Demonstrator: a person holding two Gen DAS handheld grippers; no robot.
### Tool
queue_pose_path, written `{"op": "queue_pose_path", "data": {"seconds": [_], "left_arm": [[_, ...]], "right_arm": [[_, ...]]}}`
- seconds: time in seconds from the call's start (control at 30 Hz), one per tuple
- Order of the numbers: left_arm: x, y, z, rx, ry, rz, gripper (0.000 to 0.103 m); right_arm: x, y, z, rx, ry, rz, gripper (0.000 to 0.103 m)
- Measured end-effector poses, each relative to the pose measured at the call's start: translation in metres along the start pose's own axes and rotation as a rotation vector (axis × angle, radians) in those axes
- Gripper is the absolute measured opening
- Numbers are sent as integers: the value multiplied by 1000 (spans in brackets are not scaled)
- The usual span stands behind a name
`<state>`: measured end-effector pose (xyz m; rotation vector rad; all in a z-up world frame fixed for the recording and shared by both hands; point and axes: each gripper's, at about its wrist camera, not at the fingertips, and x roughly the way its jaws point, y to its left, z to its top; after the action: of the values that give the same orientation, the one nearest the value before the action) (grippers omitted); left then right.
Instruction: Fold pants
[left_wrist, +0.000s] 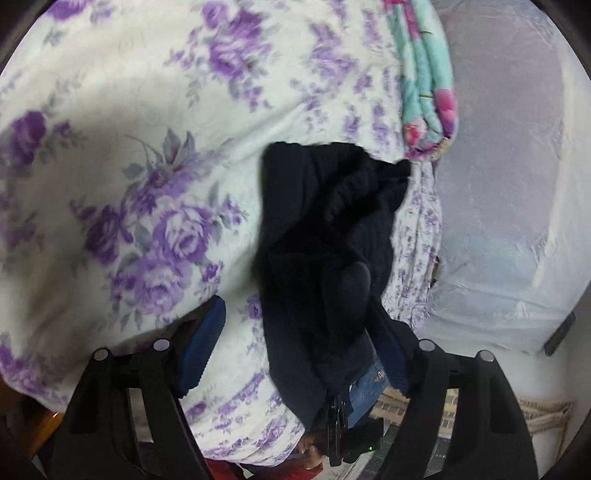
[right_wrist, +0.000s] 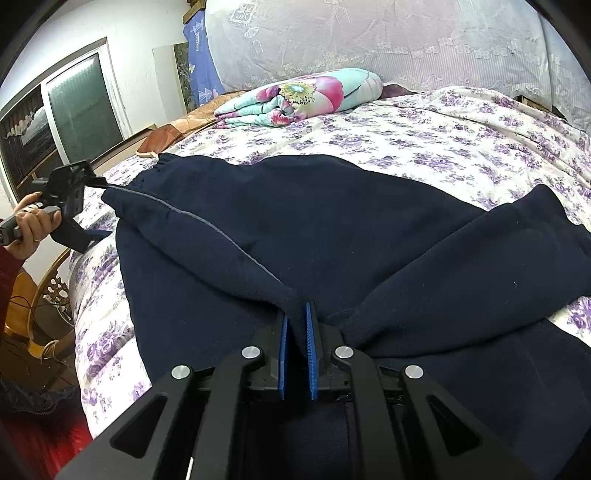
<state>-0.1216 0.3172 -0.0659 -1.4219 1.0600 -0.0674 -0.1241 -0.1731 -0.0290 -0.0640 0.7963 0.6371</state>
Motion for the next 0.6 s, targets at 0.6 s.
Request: {"op": "queue_pose_path", "data": {"seconds": [0.6], "left_arm": [[24,-40,-3,172,63,-25,52]], "right_arm": [[-25,15,0,-44,-85,-53,8]]}}
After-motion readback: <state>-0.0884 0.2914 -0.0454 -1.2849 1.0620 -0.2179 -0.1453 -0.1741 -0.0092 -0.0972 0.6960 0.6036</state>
